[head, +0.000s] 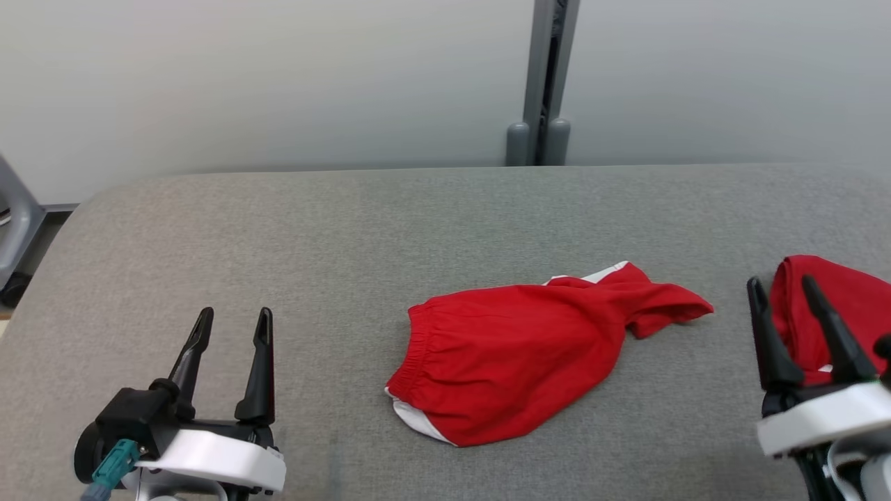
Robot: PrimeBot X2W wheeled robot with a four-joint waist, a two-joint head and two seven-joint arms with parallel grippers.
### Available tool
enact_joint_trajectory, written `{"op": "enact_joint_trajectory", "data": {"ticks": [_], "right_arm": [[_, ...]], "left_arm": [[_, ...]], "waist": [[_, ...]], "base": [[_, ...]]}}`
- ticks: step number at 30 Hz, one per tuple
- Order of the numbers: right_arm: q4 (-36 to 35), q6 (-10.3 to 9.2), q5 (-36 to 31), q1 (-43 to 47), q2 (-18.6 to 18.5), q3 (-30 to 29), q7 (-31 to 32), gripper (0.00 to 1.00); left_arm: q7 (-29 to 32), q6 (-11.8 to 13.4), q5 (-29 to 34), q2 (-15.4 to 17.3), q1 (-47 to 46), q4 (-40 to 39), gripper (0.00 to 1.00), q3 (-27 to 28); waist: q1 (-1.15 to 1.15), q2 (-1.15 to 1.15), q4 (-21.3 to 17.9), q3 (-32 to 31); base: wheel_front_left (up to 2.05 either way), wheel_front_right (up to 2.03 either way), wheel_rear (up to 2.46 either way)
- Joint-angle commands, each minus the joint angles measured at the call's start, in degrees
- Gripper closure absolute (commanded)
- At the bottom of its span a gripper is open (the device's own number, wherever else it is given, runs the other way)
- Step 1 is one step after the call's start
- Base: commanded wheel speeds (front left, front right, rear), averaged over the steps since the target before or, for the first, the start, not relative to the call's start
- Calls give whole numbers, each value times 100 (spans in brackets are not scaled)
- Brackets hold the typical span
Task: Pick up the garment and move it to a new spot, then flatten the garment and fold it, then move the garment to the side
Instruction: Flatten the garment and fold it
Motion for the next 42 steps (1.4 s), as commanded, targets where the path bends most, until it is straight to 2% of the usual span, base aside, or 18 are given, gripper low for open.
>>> {"op": "enact_joint_trajectory", "data": {"ticks": [1, 7, 15, 17, 22, 24, 25, 32, 35, 39, 40, 41, 42], "right_arm": [[-187, 1, -64, 222, 142, -106, -18, 0], [-651, 1, -263, 744, 538, -302, 168, 0], [-881, 0, -423, 797, 620, -340, 324, 0], [-894, 1, -424, 791, 624, -323, 346, 0], [-888, 1, -423, 753, 638, -274, 359, 0], [-881, 0, -422, 711, 627, -238, 380, 0], [-881, 0, -422, 711, 627, -238, 380, 0], [-860, 0, -398, 554, 567, -122, 420, 0], [-814, 0, -383, 460, 572, -42, 410, 0], [-744, 0, -368, 418, 580, 12, 361, 0], [-729, 0, -366, 417, 585, 20, 354, 0], [-716, 0, -359, 409, 586, 19, 344, 0], [-698, 0, -354, 402, 587, 16, 329, 0]], "left_arm": [[-3, 27, -20, 25, 71, -45, 0, 15], [11, 78, -44, 15, 109, -121, 0, 0], [152, 25, -71, 29, 36, -119, 0, -105], [437, -106, -204, 24, 75, -32, 0, -250], [1686, -772, -392, 298, -120, 291, 0, -927], [1999, -979, -462, 352, -273, 451, 0, -1071], [1999, -979, -462, 352, -273, 451, 0, -1071], [2538, -1485, -621, 347, -912, 1148, 0, -1433], [2584, -1623, -669, 343, -1273, 1665, 0, -1586], [2711, -1688, -891, 311, -1510, 1981, 0, -1822], [2770, -1702, -941, 332, -1536, 2015, 13, -1903], [2820, -1700, -968, 374, -1578, 2011, 54, -1992], [2832, -1706, -998, 423, -1619, 1980, 100, -2040]], "waist": [[0, 0, -127, -15], [0, 0, -294, 26], [0, 0, -369, 84], [0, 0, -378, 90], [0, 0, -412, 131], [0, 0, -450, 151], [0, 0, -450, 151], [0, 0, -654, 321], [0, 0, -829, 435], [0, 0, -983, 513], [0, 0, -1017, 525], [0, 0, -1048, 541], [0, 0, -1078, 548]], "base": [[0, 0, 0], [0, 0, 0], [0, 0, 0], [0, 0, 0], [0, 0, 0], [0, 0, 0], [0, 0, 0], [0, 0, 0], [0, 0, 0], [0, 0, 0], [0, 0, 0], [0, 0, 0], [0, 0, 0]]}}
